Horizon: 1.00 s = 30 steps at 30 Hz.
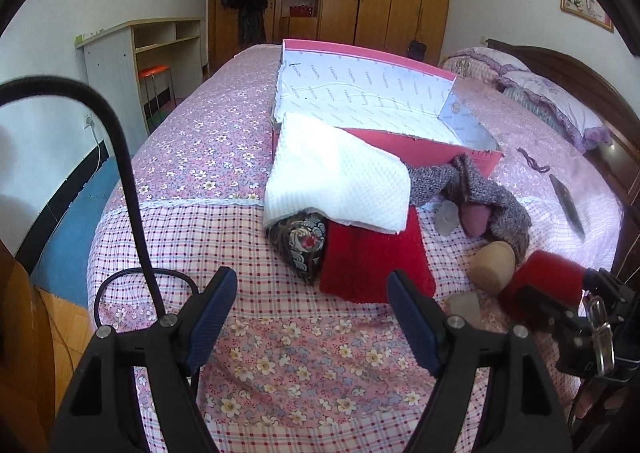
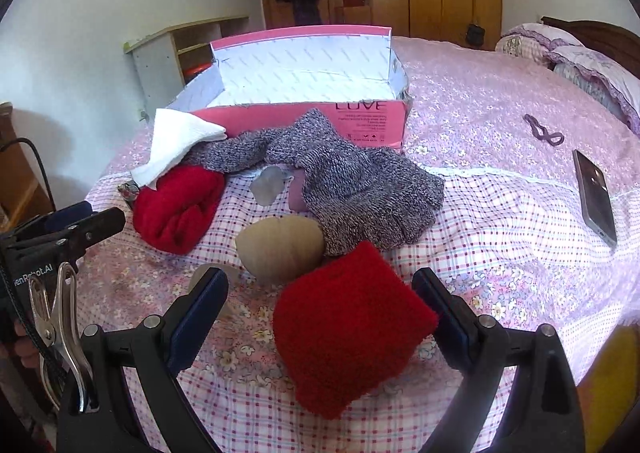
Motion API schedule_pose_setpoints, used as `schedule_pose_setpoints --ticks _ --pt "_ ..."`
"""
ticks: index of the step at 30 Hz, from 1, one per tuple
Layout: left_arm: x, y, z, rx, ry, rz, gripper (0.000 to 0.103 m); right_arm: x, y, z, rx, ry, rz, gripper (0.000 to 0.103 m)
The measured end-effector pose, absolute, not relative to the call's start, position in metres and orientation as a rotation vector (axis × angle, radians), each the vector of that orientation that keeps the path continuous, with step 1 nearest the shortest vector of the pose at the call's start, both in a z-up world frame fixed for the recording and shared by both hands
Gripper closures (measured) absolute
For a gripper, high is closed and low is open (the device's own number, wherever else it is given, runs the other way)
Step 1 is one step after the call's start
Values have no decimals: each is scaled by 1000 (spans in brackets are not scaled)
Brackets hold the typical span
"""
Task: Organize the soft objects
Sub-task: 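Grasp the white textured towel with the left gripper while the right gripper grasps the grey knit sock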
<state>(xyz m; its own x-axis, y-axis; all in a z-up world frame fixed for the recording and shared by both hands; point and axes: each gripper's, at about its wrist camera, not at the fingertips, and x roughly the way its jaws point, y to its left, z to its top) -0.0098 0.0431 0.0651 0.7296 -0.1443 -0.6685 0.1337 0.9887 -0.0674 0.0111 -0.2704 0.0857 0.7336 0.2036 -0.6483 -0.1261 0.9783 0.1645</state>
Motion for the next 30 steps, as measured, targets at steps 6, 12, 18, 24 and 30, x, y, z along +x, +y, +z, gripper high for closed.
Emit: schedule_pose_setpoints --ticks 6,12,18,24,30 --pt "-10 40 67 -4 750 -147 22 11 -275 87 128 728 187 7" --pt "-7 37 69 -8 753 -151 22 15 -281 97 124 715 189 7" --pt "0 33 75 20 734 -147 22 24 -289 100 137 722 199 7" --pt "15 30 81 37 729 -165 22 43 -297 99 163 749 198 7" --pt "35 28 85 -12 746 -211 22 65 -303 98 215 786 220 7"
